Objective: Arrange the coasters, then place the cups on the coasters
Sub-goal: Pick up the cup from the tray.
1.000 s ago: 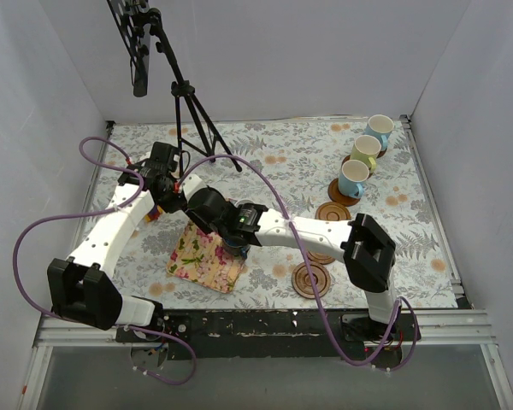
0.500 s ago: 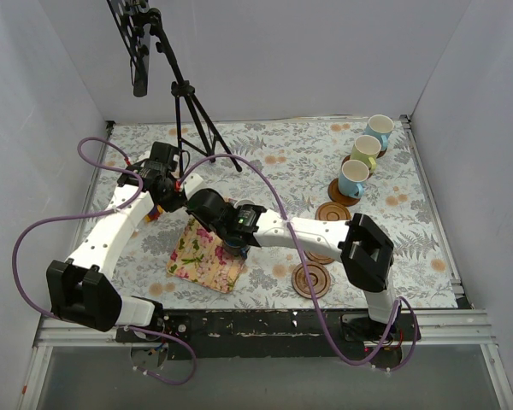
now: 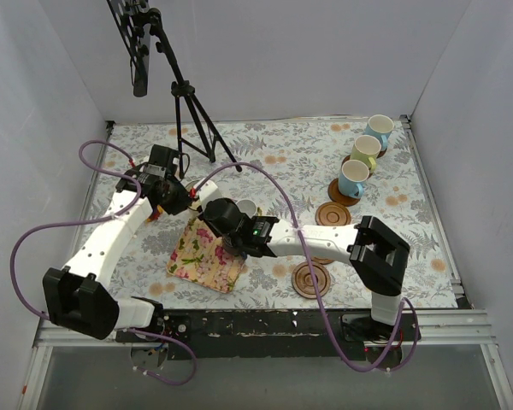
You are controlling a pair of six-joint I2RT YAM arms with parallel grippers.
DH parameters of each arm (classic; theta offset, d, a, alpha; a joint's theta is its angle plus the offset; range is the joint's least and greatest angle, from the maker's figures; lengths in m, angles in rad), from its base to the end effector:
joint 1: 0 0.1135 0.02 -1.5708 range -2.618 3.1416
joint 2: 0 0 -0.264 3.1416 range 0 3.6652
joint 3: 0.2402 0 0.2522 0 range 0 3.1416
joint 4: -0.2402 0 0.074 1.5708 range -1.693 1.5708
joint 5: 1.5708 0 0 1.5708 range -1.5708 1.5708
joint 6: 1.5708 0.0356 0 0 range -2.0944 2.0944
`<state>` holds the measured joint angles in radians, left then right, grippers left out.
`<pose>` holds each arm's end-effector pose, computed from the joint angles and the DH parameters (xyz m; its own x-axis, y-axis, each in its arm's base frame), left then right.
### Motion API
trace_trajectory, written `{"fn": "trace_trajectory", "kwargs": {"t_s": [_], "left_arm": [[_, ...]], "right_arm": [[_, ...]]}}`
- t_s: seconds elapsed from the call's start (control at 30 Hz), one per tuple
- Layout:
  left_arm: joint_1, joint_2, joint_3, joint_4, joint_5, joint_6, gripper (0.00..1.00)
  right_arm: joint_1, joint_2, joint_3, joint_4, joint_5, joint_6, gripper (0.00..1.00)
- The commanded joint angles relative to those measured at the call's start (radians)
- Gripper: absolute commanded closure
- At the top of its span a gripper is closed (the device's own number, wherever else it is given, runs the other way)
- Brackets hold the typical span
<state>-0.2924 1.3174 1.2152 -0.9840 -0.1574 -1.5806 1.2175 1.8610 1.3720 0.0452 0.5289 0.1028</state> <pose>0.2453 -0.0680 0.3072 -0.2065 -0.9692 -0.1341 -0.8494 0.2456 -0.4672 0.1672 0.4015 0.2594 -0.2147 -0.3262 -0.9206 -0.6337 0.7638 -0.1228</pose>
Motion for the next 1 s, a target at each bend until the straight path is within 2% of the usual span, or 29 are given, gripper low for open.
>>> {"fn": "trace_trajectory", "kwargs": {"t_s": [0.0, 0.13, 0.4, 0.53, 0.63, 0.83, 0.97], "left_arm": [[-0.007, -0.096, -0.012, 0.104, 0.070, 0.030, 0.79], [-0.008, -0.109, -0.036, 0.123, 0.087, 0.048, 0.68], [-0.008, -0.130, -0.042, 0.134, 0.058, 0.070, 0.62], [-0.007, -0.119, -0.088, 0.146, 0.003, 0.099, 0.41], [-0.002, -0.089, -0.117, 0.145, -0.028, 0.140, 0.29], [0.015, -0.069, -0.207, 0.234, 0.019, 0.171, 0.29], [0.021, -0.023, -0.235, 0.258, -0.008, 0.191, 0.31]], "right_arm": [[0.004, -0.040, -0.053, 0.120, -0.029, -0.017, 0.99], [0.004, -0.033, -0.060, 0.125, -0.038, -0.018, 0.99], [0.004, -0.036, -0.086, 0.168, -0.041, -0.020, 0.99], [0.004, -0.045, -0.119, 0.217, -0.035, -0.018, 0.99], [0.004, -0.060, -0.160, 0.265, -0.027, -0.020, 0.99], [0.004, -0.089, -0.244, 0.363, -0.023, -0.031, 0.99], [0.004, -0.079, -0.248, 0.363, -0.050, -0.032, 0.99]]}}
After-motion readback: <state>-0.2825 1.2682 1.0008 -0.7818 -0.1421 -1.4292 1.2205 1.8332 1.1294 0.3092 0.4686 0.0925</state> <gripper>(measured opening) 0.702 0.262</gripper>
